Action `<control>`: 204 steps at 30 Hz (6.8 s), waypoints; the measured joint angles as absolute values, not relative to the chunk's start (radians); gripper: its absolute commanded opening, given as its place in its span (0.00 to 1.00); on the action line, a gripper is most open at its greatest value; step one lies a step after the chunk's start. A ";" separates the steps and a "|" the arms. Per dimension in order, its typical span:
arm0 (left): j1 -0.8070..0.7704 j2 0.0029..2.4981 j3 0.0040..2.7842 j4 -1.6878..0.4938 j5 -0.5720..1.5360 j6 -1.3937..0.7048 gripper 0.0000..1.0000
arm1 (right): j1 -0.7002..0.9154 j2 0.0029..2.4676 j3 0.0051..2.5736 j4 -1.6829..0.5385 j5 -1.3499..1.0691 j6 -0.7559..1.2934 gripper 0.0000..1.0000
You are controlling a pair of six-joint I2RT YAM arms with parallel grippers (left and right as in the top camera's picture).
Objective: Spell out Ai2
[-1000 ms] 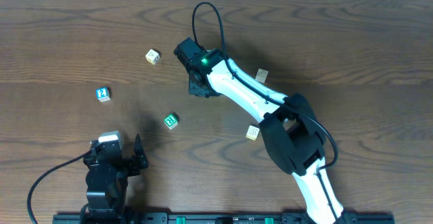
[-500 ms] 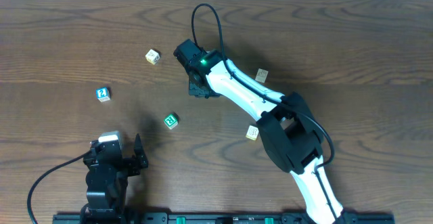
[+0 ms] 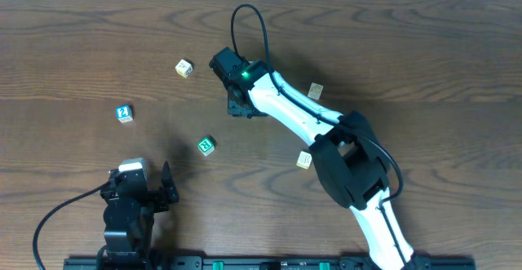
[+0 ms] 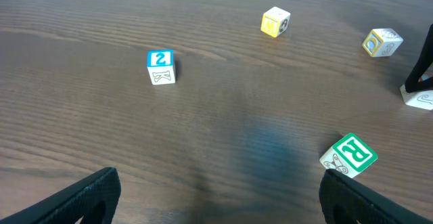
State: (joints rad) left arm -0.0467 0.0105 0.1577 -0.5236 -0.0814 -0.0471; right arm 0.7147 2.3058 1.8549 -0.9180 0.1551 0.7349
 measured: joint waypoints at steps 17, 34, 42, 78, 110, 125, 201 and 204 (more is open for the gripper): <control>-0.047 0.010 0.158 -0.524 -0.081 -0.047 0.96 | 0.711 2.306 1.856 -0.769 0.254 0.683 0.53; -0.047 0.010 0.158 -0.524 -0.081 -0.047 0.95 | 0.665 1.879 2.235 -1.151 0.312 0.414 0.80; -0.047 0.010 0.158 -0.524 -0.081 -0.047 0.95 | 0.736 1.713 2.211 -1.499 0.324 0.406 0.63; -0.047 0.010 0.148 -0.297 0.339 -0.575 0.95 | 1.076 0.903 1.363 -1.304 0.289 0.548 0.99; 0.222 1.465 1.161 -0.893 -0.153 -0.418 0.95 | 0.994 0.905 1.357 -1.211 0.495 0.530 0.99; 0.244 1.739 1.161 -0.690 -0.106 -0.256 0.99 | 0.913 0.905 1.357 -1.211 0.512 0.530 0.99; 0.167 1.854 1.411 -0.731 0.027 -0.157 0.06 | 0.884 0.958 1.372 -1.196 0.523 0.510 0.99; 0.074 1.800 1.485 -0.731 0.027 -0.159 0.06 | 0.884 0.955 1.428 -1.238 0.542 0.507 0.99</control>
